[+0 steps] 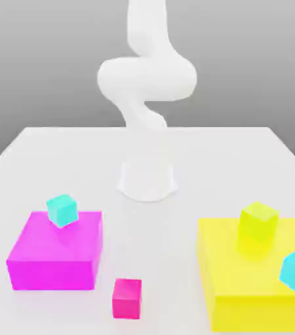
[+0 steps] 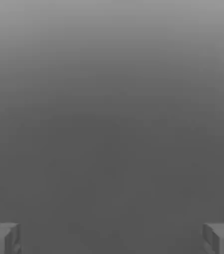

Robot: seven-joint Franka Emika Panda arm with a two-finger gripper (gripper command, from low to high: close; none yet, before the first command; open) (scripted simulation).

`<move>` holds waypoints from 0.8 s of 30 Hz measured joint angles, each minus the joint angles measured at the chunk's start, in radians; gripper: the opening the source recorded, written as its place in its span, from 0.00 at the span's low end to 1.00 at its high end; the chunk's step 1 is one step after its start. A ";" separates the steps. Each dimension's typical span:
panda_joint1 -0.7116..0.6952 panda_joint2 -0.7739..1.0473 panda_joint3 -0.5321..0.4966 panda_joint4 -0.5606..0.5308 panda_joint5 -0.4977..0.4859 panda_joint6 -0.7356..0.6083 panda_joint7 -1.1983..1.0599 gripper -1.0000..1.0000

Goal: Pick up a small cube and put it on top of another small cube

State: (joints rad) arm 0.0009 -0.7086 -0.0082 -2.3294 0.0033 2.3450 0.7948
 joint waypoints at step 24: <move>-0.017 0.876 -0.053 -0.272 0.029 0.437 -0.047 0.50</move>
State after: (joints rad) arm -0.0164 0.1674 -0.0608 -2.6015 0.0324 2.7824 0.7475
